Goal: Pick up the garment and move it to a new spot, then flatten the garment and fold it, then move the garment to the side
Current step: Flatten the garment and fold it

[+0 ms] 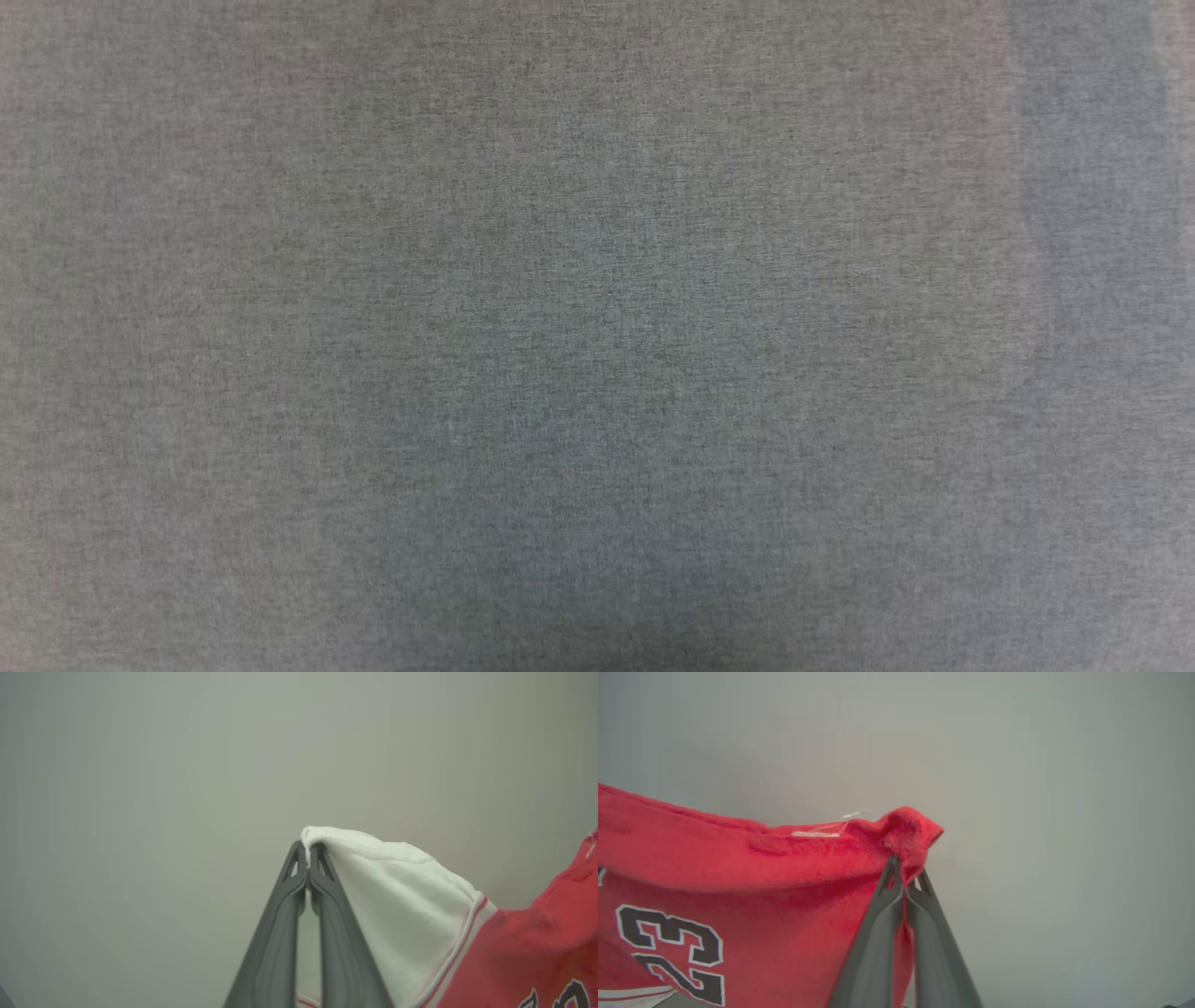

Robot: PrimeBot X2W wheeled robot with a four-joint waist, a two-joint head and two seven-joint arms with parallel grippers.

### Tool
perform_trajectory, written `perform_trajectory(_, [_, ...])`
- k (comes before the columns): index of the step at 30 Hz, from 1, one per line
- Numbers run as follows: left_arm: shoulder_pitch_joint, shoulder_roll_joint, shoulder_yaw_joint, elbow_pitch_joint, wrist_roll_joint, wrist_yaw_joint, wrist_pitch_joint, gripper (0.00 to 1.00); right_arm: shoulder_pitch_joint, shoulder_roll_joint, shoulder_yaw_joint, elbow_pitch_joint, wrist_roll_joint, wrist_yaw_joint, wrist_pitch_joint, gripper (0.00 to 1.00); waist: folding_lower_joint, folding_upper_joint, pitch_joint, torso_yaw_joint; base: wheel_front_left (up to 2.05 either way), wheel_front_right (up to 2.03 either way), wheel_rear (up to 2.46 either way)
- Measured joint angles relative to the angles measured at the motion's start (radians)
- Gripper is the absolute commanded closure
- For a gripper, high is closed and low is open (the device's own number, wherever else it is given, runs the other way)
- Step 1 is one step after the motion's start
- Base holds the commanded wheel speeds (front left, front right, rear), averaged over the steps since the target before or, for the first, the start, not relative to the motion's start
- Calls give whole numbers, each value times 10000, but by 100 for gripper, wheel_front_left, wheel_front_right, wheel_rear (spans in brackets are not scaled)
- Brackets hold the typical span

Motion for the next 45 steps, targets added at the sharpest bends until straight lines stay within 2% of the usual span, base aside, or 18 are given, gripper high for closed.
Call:
perform_trajectory(7, [1672,525,-123,232,-568,-48,-594,100,1346,251,834,186,815,0,-692,100,0,0,-320,-106,0,0,0])
perform_trajectory(8, [2462,541,-322,322,-677,-48,-792,100,1949,236,1264,144,1131,0,-930,100,0,0,-529,-87,0,0,0])
perform_trajectory(14, [4130,372,-619,569,-828,-46,-1490,100,3349,19,2192,-249,1732,0,-1329,100,-1,0,-1079,3,0,0,0])
perform_trajectory(20, [6442,416,-709,523,-1216,8,-1918,100,4839,-393,3175,-1014,2366,0,-1609,100,-2,0,-1804,98,0,0,0])
perform_trajectory(27, [9330,625,-347,-201,-1753,217,-2090,100,6706,-1229,4113,-1904,2930,0,-1858,100,-3,0,-2776,208,0,0,0])
perform_trajectory(35, [13013,1024,-67,-1724,-2238,848,-2100,100,8907,-1866,4782,-2723,3436,0,-2061,100,-3,0,-3989,279,0,0,0])
perform_trajectory(45, [17190,1264,-19,-3856,-3191,2092,-1987,100,11357,-2527,4949,-3557,3505,0,-2332,100,-3,0,-5385,422,0,0,0])
